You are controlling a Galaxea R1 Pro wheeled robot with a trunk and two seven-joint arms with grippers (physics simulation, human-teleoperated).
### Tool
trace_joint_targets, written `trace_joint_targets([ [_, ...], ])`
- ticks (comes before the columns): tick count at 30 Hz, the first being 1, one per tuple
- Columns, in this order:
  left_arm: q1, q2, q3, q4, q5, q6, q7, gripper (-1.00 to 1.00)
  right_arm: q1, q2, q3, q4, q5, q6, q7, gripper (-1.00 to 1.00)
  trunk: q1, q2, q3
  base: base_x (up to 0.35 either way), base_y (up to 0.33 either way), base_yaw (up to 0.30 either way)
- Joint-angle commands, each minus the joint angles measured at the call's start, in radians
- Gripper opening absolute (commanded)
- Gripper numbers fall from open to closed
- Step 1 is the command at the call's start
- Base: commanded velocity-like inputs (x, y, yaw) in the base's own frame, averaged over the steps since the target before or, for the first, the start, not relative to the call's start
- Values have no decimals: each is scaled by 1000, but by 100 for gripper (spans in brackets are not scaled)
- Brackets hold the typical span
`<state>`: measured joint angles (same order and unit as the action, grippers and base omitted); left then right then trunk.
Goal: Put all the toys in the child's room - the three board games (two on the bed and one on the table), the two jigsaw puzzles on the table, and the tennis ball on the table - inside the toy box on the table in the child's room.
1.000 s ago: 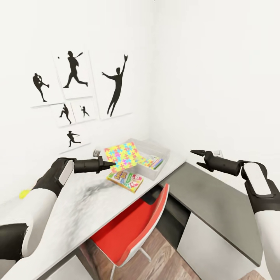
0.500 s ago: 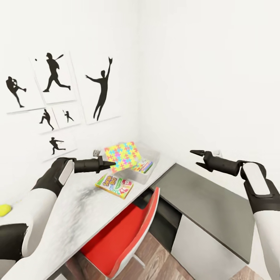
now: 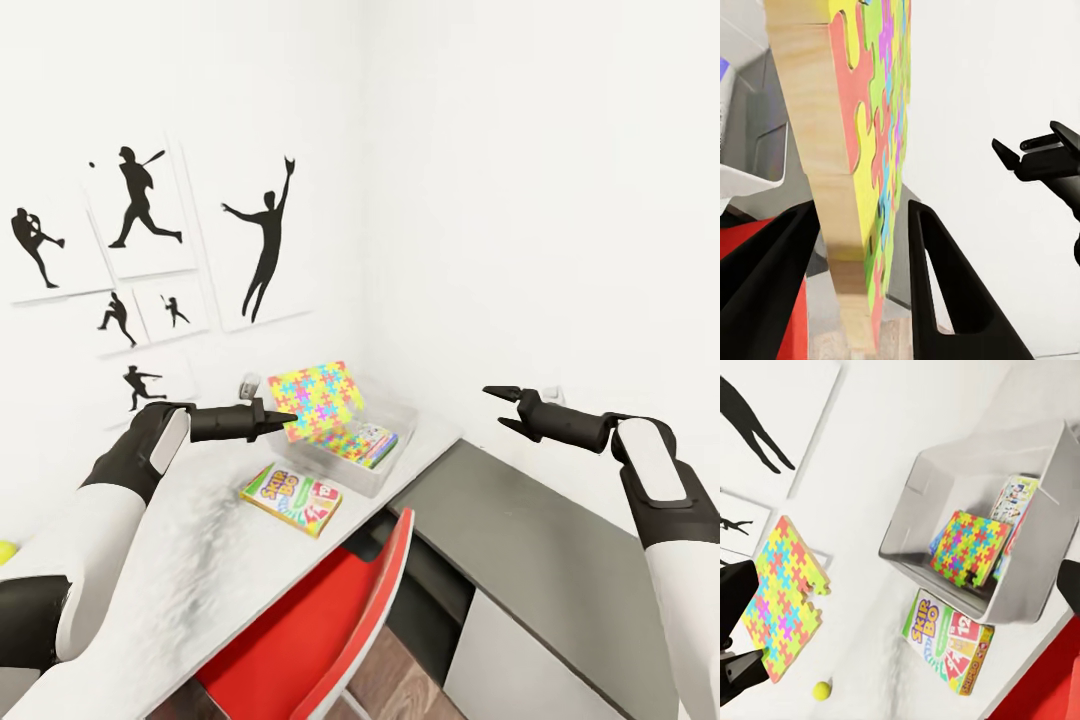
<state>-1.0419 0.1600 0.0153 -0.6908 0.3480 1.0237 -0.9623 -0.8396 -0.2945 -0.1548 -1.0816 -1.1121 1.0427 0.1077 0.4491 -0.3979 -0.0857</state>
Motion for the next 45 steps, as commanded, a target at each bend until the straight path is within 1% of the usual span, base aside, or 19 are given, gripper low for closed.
trace_joint_targets([
  [1,-1,-1,2,1,-4,3,-5,-100,-1,0,-2,0,11,4,10,100,1,-2,-1,112,-93,164],
  [16,-1,-8,2,1,-4,1,-6,-100,-1,0,-2,0,9,4,10,100,1,-2,19,136,-48,151],
  [23,-1,-9,2,1,-4,0,-6,-100,-1,0,-3,0,9,4,10,100,1,-2,19,226,-38,8],
  [31,-1,-12,2,1,-4,-1,-6,-100,0,0,-3,0,9,4,11,100,1,-2,21,214,-93,-66],
  [45,-1,-13,2,1,-4,1,-5,-100,0,0,-2,0,9,4,11,100,1,-2,21,53,-17,16],
])
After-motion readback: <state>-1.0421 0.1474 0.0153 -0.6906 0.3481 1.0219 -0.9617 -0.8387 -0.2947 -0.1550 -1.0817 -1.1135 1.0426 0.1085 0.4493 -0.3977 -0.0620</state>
